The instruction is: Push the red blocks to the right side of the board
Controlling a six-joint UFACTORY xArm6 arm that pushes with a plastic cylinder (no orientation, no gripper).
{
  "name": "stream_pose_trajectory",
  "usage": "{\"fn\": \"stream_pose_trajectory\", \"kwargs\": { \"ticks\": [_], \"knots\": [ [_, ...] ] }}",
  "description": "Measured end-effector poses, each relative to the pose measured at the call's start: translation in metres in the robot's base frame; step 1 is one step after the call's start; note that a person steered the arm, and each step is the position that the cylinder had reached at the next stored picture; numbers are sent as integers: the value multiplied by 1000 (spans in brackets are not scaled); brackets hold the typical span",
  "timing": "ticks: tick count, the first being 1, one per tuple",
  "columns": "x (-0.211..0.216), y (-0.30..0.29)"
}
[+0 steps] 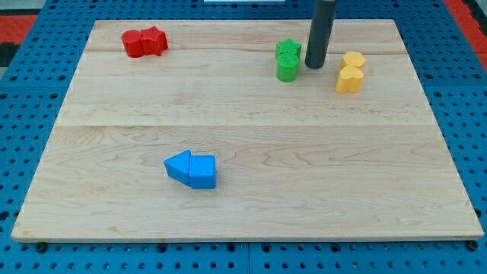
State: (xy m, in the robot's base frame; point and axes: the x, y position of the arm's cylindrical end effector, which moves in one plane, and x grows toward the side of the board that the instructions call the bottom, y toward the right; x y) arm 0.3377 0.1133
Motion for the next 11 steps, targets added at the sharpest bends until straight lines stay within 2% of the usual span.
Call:
{"fn": "stream_pose_trajectory", "kwargs": {
  "ticks": [1,2,3,4,6,7,8,9,10,11],
  "knots": [
    [46,-18],
    [51,-116],
    [13,-220],
    [-42,-280],
    [-37,-324],
    [-59,-355],
    [-79,-341],
    [-80,-286],
    [-87,-289],
    [-123,-275]
  ]
}}
